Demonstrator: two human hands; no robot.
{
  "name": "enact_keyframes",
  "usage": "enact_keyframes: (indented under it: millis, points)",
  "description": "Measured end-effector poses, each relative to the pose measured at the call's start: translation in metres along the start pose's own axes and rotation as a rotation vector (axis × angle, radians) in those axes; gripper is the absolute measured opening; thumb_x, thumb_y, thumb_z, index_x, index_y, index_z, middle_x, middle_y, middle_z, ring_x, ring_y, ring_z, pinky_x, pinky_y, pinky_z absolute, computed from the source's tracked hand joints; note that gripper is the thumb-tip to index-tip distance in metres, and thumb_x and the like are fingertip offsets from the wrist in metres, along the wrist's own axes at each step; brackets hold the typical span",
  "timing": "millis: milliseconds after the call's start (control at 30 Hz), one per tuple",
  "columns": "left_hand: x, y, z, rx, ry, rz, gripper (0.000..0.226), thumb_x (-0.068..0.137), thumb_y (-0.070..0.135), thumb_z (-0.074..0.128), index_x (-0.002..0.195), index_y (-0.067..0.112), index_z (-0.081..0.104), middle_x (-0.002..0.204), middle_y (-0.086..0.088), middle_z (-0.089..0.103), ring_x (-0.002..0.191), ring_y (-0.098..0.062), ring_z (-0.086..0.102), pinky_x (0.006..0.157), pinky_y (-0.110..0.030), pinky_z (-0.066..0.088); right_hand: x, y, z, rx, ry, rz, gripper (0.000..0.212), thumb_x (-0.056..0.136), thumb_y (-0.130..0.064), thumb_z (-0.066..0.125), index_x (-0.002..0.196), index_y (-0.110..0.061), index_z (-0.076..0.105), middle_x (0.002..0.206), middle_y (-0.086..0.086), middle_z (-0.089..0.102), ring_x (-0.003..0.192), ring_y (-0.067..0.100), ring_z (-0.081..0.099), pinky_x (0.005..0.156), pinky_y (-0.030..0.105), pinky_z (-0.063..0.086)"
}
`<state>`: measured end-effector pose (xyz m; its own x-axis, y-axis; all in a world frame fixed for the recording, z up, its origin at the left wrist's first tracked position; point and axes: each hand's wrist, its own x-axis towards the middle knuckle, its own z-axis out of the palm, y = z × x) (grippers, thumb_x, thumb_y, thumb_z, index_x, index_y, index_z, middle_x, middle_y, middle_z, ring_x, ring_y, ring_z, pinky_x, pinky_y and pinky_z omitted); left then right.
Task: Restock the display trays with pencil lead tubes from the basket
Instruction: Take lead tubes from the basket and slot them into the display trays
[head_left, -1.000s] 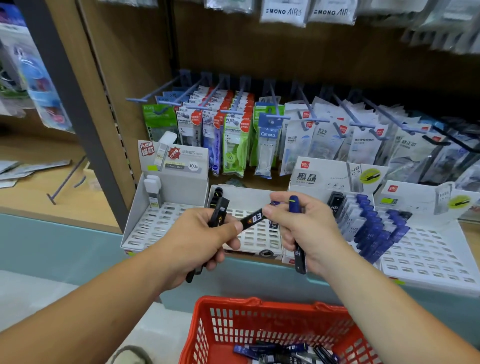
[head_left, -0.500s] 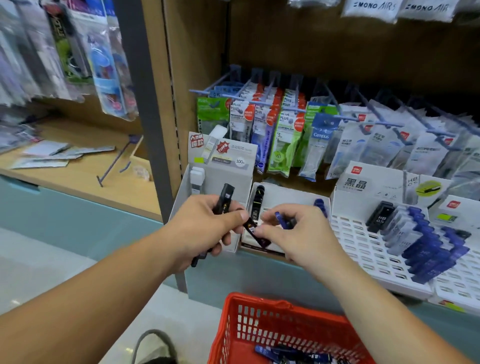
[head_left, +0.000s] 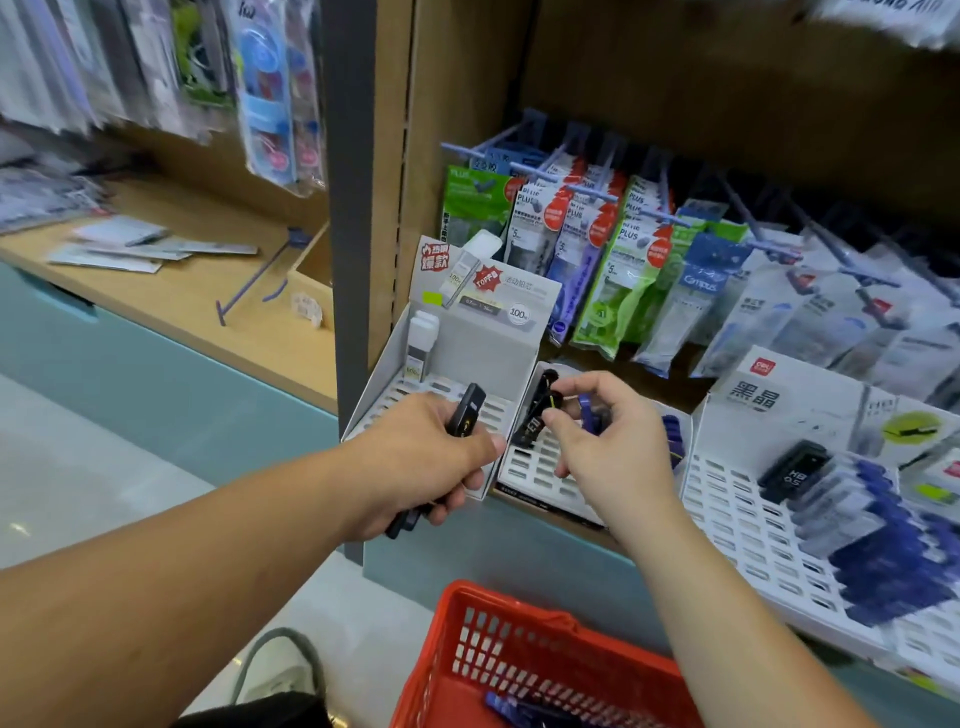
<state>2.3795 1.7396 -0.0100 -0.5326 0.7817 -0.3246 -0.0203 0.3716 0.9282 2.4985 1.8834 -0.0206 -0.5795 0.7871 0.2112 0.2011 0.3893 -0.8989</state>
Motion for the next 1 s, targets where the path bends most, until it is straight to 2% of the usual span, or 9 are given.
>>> enact_keyframes:
  millis: [133,233,367,467,533,600,733,900,1000]
  points:
    - [0.000,0.000,-0.001,-0.019,0.000,-0.005,0.019,0.100,0.028,0.067,0.092,0.011,0.062,0.061,-0.002,0.058,0.047,-0.013,0.049,0.044,-0.025,0.041,0.004,0.009,0.001,-0.073,0.027,-0.028,0.026,0.092,-0.008,0.073,0.090,-0.033,0.067,0.073,0.001,0.063,0.051,0.015,0.057,0.047,0.028,0.051]
    - [-0.001,-0.001,-0.003,-0.006,0.000,-0.007,0.021,0.100,0.029,0.067,0.088,0.013,0.061,0.059,0.000,0.058,0.045,-0.012,0.049,0.044,-0.025,0.042,0.007,0.014,-0.002,-0.101,0.021,-0.024,0.024,0.092,-0.007,0.073,0.089,-0.030,0.068,0.071,-0.008,0.062,0.053,-0.001,0.056,0.049,0.017,0.044]
    - [-0.006,0.002,-0.005,0.047,-0.013,-0.028,0.029,0.101,0.033,0.066,0.081,0.014,0.059,0.048,0.003,0.054,0.039,-0.011,0.046,0.040,-0.021,0.038,0.005,0.019,0.001,-0.235,0.007,-0.062,0.020,0.092,-0.010,0.074,0.096,-0.030,0.073,0.081,-0.015,0.067,0.071,-0.009,0.060,0.066,0.005,0.044]
    - [-0.010,0.005,-0.004,0.073,-0.025,-0.024,0.029,0.101,0.033,0.066,0.080,0.014,0.059,0.046,0.004,0.053,0.037,-0.010,0.046,0.037,-0.019,0.036,0.005,0.017,0.001,-0.395,-0.059,-0.114,0.028,0.096,-0.021,0.070,0.120,-0.033,0.073,0.098,-0.011,0.067,0.088,0.003,0.062,0.086,0.023,0.053]
    - [-0.011,0.006,-0.003,0.087,-0.043,-0.017,0.027,0.101,0.031,0.066,0.081,0.014,0.060,0.046,0.006,0.053,0.036,-0.008,0.045,0.037,-0.017,0.036,0.002,0.008,-0.003,-0.401,-0.048,-0.161,0.035,0.095,-0.025,0.071,0.128,-0.037,0.069,0.097,-0.011,0.063,0.086,0.003,0.059,0.081,0.015,0.047]
    - [-0.011,0.007,0.000,0.119,-0.079,0.009,0.024,0.100,0.030,0.067,0.084,0.013,0.062,0.050,0.004,0.055,0.037,-0.008,0.046,0.038,-0.019,0.038,0.000,-0.006,-0.006,-0.222,-0.093,-0.132,0.033,0.093,-0.026,0.074,0.124,-0.038,0.070,0.093,-0.013,0.068,0.072,0.001,0.058,0.070,0.013,0.045]
    - [-0.012,0.011,0.007,0.165,-0.156,0.071,0.024,0.099,0.029,0.068,0.084,0.013,0.058,0.048,0.006,0.053,0.037,-0.009,0.044,0.039,-0.022,0.037,-0.012,-0.025,-0.002,0.108,-0.324,0.040,0.012,0.094,-0.015,0.072,0.103,-0.022,0.077,0.055,-0.008,0.061,0.039,0.006,0.046,0.038,0.018,0.035]
    - [-0.010,0.014,0.005,0.180,-0.179,0.069,0.025,0.098,0.030,0.070,0.098,0.006,0.066,0.065,-0.002,0.059,0.042,-0.011,0.047,0.040,-0.022,0.038,-0.007,-0.019,-0.018,0.250,-0.154,0.208,0.004,0.097,-0.014,0.069,0.096,-0.015,0.073,0.046,0.002,0.048,0.037,0.016,0.037,0.040,0.021,0.028]
    - [-0.007,0.010,-0.003,0.169,-0.130,0.043,0.028,0.096,0.035,0.072,0.090,0.009,0.066,0.064,-0.006,0.058,0.048,-0.016,0.046,0.046,-0.027,0.038,-0.006,-0.016,-0.030,0.264,-0.074,0.235,0.007,0.099,-0.015,0.066,0.094,-0.013,0.071,0.047,0.002,0.047,0.041,0.016,0.038,0.040,0.022,0.030]
